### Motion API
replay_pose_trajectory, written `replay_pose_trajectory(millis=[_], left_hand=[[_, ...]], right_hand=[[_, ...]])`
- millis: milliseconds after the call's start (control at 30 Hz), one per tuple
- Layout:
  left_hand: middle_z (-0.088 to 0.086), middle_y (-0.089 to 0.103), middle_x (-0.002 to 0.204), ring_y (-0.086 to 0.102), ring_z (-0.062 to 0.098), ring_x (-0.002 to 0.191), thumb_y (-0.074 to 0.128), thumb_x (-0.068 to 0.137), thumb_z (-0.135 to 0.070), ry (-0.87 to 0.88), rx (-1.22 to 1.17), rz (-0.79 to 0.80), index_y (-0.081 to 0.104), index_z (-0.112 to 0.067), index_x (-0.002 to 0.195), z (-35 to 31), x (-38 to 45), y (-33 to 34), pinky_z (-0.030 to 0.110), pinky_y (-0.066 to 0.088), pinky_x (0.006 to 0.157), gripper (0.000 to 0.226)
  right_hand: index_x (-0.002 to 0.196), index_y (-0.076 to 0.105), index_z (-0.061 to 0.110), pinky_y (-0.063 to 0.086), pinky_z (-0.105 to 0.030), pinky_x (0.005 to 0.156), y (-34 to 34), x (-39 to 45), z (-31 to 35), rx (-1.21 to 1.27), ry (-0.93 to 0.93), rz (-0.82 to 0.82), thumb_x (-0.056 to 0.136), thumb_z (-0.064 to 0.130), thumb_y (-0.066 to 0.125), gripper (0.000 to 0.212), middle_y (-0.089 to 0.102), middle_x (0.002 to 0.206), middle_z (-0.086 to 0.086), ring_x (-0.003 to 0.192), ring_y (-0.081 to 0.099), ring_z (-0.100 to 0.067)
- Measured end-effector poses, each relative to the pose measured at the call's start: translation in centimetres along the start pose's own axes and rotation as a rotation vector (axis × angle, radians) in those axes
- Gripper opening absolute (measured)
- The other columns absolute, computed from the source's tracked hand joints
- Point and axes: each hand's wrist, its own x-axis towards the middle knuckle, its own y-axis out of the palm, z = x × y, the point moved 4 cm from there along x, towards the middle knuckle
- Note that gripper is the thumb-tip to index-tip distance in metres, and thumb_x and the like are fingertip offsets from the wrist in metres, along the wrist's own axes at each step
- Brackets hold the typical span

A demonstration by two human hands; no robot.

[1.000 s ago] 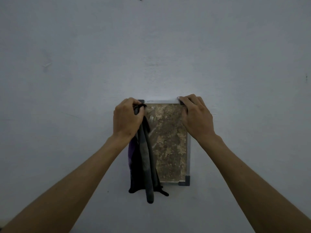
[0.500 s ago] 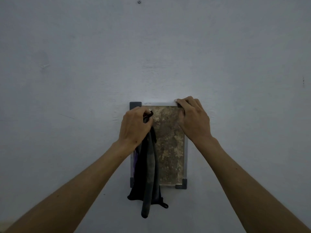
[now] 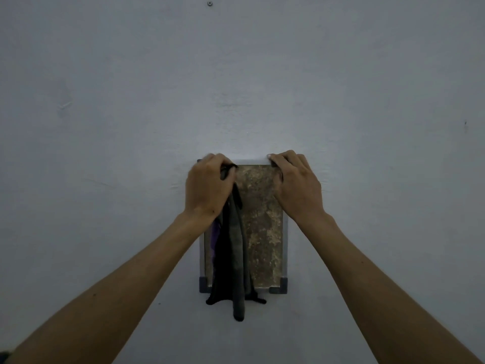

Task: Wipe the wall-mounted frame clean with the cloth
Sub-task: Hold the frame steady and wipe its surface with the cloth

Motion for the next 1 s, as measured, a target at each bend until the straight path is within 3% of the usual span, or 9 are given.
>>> replay_pose_trajectory(millis=[100, 167, 267, 333, 533, 700, 800, 867, 1000], left_hand=[[0.001, 0.07, 0.09, 0.063, 0.011, 0.08, 0.072, 0.089, -0.018, -0.139, -0.054, -0.139, 0.073, -0.012, 0.094, 1.0, 0.5, -0.7, 0.005, 0.041, 0.071, 0.008], [0.001, 0.068, 0.093, 0.062, 0.012, 0.082, 0.071, 0.09, -0.017, -0.055, -0.024, -0.064, 0.072, -0.012, 0.096, 0.7, -0.3, -0.3, 0.009, 0.042, 0.073, 0.008], [0.001, 0.068, 0.101, 0.063, 0.017, 0.085, 0.069, 0.092, -0.016, 0.188, 0.041, 0.172, 0.072, -0.011, 0.102, -0.6, -2.4, 0.7, 0.031, 0.056, 0.073, 0.011], [0.001, 0.069, 0.101, 0.064, 0.018, 0.084, 0.069, 0.093, -0.018, 0.243, 0.056, 0.236, 0.074, -0.011, 0.101, -0.8, -2.3, 0.6, 0.037, 0.058, 0.071, 0.011], [-0.002, 0.067, 0.093, 0.06, 0.012, 0.078, 0.071, 0.092, -0.021, 0.097, 0.036, 0.087, 0.077, -0.015, 0.099, 0.0, -0.3, -0.2, 0.026, 0.05, 0.071, 0.011], [0.0, 0.065, 0.087, 0.061, 0.018, 0.071, 0.07, 0.09, -0.014, 0.3, 0.094, 0.298, 0.075, -0.009, 0.088, -0.5, -2.2, 0.2, 0.04, 0.056, 0.059, 0.007], [-0.002, 0.069, 0.087, 0.063, 0.016, 0.071, 0.072, 0.088, -0.017, 0.335, 0.105, 0.343, 0.077, -0.011, 0.087, -0.7, -1.3, -0.6, 0.039, 0.057, 0.061, 0.009], [-0.003, 0.069, 0.089, 0.064, 0.017, 0.072, 0.072, 0.088, -0.018, 0.345, 0.115, 0.31, 0.077, -0.012, 0.091, -0.6, -0.2, -1.4, 0.038, 0.058, 0.062, 0.008], [-0.001, 0.068, 0.088, 0.065, 0.016, 0.075, 0.075, 0.086, -0.016, 0.168, 0.084, 0.078, 0.077, -0.012, 0.091, 1.9, 1.6, -3.2, 0.034, 0.056, 0.068, 0.007]], right_hand=[[0.131, 0.065, 0.012, 0.056, -0.037, 0.073, 0.0, 0.0, -0.1, 0.009, -0.002, 0.005, 0.095, 0.005, 0.053, 0.039, 0.063, 0.117, 0.001, 0.112, 0.054, -0.019], [0.132, 0.064, 0.012, 0.056, -0.038, 0.075, 0.1, 0.0, -0.1, 0.016, 0.0, 0.004, 0.095, 0.005, 0.053, 0.039, 0.062, 0.117, 0.001, 0.112, 0.054, -0.018], [0.131, 0.064, 0.012, 0.057, -0.038, 0.075, 0.1, -0.1, -0.1, 0.017, -0.002, -0.002, 0.095, 0.005, 0.053, 0.039, 0.062, 0.117, 0.002, 0.112, 0.053, -0.018], [0.131, 0.065, 0.012, 0.058, -0.039, 0.074, 0.2, -0.1, -0.1, 0.016, -0.007, -0.009, 0.095, 0.005, 0.053, 0.039, 0.062, 0.116, 0.002, 0.112, 0.053, -0.018], [0.13, 0.064, 0.012, 0.058, -0.039, 0.074, 0.3, -0.1, -0.1, 0.012, -0.003, -0.019, 0.093, 0.003, 0.055, 0.039, 0.061, 0.117, 0.001, 0.112, 0.053, -0.019], [0.132, 0.063, 0.012, 0.057, -0.04, 0.075, 0.2, -0.2, 0.0, 0.009, -0.017, -0.003, 0.093, 0.003, 0.054, 0.041, 0.061, 0.118, 0.0, 0.112, 0.053, -0.02], [0.133, 0.063, 0.011, 0.058, -0.04, 0.076, 0.2, -0.2, 0.0, 0.004, -0.011, -0.003, 0.093, 0.003, 0.054, 0.042, 0.061, 0.119, 0.0, 0.113, 0.053, -0.02], [0.133, 0.063, 0.011, 0.058, -0.039, 0.076, 0.2, -0.3, 0.1, 0.005, -0.01, -0.002, 0.093, 0.002, 0.055, 0.042, 0.061, 0.119, 0.0, 0.113, 0.053, -0.02], [0.133, 0.063, 0.011, 0.058, -0.038, 0.075, 0.1, -0.3, 0.1, 0.004, -0.005, 0.002, 0.094, 0.002, 0.055, 0.041, 0.061, 0.12, -0.001, 0.113, 0.053, -0.02]])
